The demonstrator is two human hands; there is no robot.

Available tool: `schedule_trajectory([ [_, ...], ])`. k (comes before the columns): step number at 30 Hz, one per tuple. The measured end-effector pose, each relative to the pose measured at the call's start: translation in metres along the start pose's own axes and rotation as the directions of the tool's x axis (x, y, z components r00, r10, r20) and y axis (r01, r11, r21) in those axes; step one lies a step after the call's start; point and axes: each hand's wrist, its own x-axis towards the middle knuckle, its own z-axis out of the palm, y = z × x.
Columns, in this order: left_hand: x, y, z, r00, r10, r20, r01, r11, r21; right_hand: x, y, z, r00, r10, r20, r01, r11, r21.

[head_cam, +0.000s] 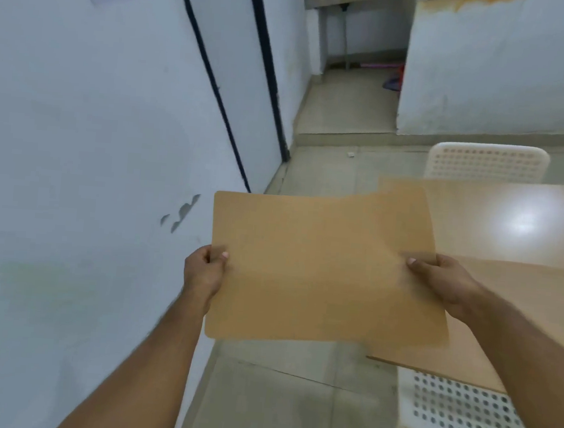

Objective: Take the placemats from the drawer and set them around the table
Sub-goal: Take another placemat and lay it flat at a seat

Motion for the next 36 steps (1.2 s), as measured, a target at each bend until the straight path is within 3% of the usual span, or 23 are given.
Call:
schedule_trajectory([
  [10,0.156,0.025,-0.010,1.000,-0.008,-0.025,0.007,1.000,-0.022,0.143,-0.051,0.108,0.999,-0.019,-0.028,0.020,0.999,0.037],
  [20,0.367,0.129,0.074,0.999,0.007,0.046,-0.008,1.000,0.009,0.336,-0.148,0.157,0.992,0.005,-0.126,0.004,0.997,0.072],
  [24,0.431,0.173,0.123,0.994,0.040,0.105,-0.039,0.999,-0.011,0.383,-0.189,0.151,0.980,0.004,-0.197,0.009,0.998,0.065],
  [29,0.537,0.235,0.232,0.955,0.106,0.278,-0.110,0.994,-0.004,0.462,-0.230,0.126,0.935,0.019,-0.354,0.027,0.992,0.125],
  [33,0.606,0.280,0.336,0.890,0.159,0.428,-0.200,0.978,0.053,0.495,-0.259,0.097,0.850,0.048,-0.524,0.045,0.986,0.163],
  [36,0.628,0.323,0.424,0.778,0.196,0.598,-0.282,0.958,0.053,0.497,-0.274,0.069,0.753,0.077,-0.653,0.069,0.978,0.195],
])
